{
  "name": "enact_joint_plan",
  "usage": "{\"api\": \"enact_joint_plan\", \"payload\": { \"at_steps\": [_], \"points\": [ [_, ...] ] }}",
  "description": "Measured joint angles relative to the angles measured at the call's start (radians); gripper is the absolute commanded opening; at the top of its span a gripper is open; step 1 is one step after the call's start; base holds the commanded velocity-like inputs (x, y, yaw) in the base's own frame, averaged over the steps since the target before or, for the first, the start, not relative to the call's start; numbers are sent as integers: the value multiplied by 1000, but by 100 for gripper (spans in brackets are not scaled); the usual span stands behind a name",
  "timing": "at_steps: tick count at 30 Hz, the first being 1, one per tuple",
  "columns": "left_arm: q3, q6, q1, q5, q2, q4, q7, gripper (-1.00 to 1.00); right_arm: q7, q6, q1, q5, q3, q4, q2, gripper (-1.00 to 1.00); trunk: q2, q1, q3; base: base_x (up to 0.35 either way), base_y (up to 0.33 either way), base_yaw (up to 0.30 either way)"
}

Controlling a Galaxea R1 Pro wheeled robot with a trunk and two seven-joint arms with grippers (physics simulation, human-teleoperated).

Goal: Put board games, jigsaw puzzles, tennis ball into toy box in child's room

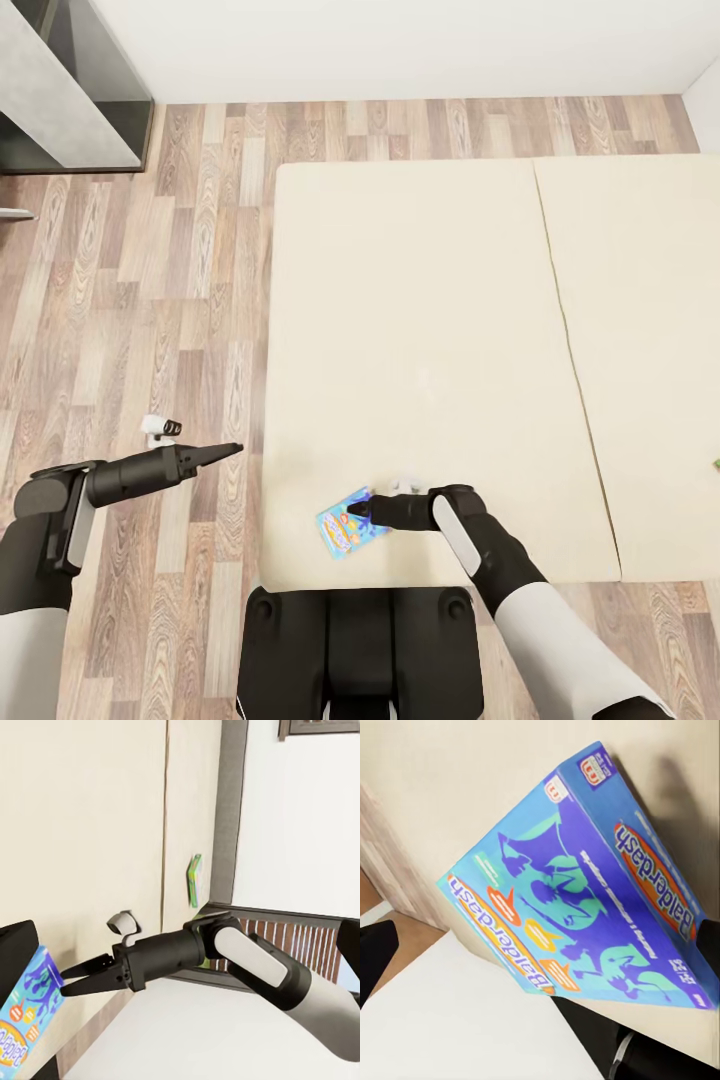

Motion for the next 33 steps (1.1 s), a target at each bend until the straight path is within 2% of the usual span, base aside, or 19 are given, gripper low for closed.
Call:
{"api": "enact_joint_plan", "payload": {
  "at_steps": [12,33],
  "points": [
    [-1,0,0,-2,-1,2,0,100,-4,-63,0,3,1,26,4,100,0,0,0,0,0,0],
    [1,0,0,2,0,3,0,100,-8,-70,0,6,4,43,5,100,0,0,0,0,0,0]
  ]
}}
